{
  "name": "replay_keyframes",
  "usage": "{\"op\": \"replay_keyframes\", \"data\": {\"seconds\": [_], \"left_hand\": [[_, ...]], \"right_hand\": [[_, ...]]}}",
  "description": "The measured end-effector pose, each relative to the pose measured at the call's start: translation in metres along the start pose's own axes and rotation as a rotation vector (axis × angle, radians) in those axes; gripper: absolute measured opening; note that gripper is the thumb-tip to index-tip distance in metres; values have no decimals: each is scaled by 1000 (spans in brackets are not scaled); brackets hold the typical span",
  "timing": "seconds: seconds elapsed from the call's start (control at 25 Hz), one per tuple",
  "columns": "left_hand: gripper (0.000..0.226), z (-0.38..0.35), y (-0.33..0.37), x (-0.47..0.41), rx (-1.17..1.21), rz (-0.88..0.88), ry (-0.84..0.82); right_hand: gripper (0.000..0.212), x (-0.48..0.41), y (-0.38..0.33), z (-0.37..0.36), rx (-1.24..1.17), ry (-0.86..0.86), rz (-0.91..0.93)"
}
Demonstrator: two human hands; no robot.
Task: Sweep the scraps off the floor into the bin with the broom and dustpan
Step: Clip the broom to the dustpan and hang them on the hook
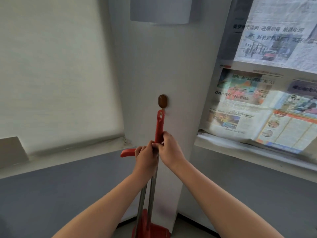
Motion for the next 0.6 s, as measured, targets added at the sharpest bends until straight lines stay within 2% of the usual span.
{"op": "replay_keyframes", "data": {"seconds": [0.32,0.6], "left_hand": [[44,-40,-62,-60,66,99,94],[20,-53,-61,-72,-80,86,87]], "right_hand": [[21,-48,38,-42,-20,-31,-28],[17,-66,59,-55,-74,-54,-83]]}}
Point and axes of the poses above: each hand's wrist, its own x-axis away from the middle knuckle, its own z-axis out of the back of the hand, y = z × x, the point moved 10 cm from there along -x, towards the middle knuckle, and after that the axes turned 14 degrees about y, right-handed, at the moved point
